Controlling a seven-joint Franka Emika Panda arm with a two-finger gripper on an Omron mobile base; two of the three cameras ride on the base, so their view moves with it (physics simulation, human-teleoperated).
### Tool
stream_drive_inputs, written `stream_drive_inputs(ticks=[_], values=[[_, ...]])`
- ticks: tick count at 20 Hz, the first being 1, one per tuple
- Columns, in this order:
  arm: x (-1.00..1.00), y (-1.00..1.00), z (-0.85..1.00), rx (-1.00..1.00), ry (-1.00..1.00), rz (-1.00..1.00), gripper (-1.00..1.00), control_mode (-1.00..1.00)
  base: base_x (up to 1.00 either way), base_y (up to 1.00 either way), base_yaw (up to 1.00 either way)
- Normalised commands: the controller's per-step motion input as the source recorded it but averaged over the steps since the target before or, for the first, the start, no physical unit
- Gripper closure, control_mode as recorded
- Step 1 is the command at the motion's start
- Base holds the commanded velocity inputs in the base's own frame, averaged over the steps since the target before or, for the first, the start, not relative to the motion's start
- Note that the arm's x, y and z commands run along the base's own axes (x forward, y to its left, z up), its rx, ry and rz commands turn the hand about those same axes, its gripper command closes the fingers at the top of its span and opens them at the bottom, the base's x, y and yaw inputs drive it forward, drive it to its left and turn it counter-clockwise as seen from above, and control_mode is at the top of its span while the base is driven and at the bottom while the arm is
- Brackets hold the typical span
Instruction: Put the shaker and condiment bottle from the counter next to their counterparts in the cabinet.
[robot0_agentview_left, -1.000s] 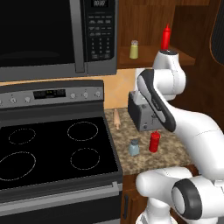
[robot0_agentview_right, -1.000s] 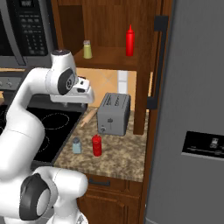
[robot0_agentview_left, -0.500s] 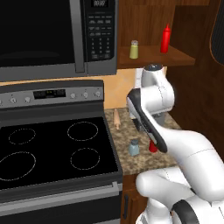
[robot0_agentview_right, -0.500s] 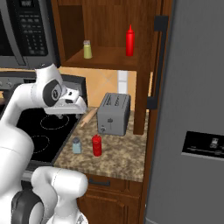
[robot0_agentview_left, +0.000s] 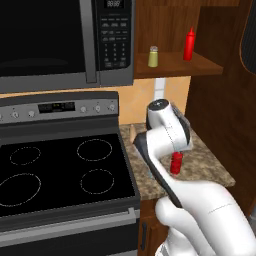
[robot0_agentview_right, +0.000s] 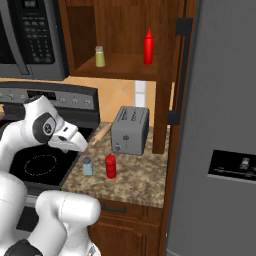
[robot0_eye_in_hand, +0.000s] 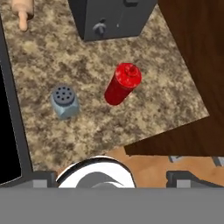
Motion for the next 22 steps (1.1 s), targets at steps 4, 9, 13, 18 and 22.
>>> stream_drive_inputs(ticks=[4, 9, 13, 18, 22], values=[[-0.25, 0.21, -0.59, -0.02, -0.27, -0.21, -1.0, -1.0, 0.0, 0.0, 0.0], [-0.05, 0.44, -0.18, -0.05, -0.28, -0.31, -1.0, -1.0, 0.0, 0.0, 0.0], [0.01, 0.23, -0.31, -0.16, -0.17, -0.21, -1.0, -1.0, 0.0, 0.0, 0.0], [0.07, 0.0, -0.36, -0.09, -0.06, -0.06, -1.0, -1.0, 0.0, 0.0, 0.0], [-0.01, 0.18, -0.07, -0.14, -0.06, -0.01, -1.0, -1.0, 0.0, 0.0, 0.0]])
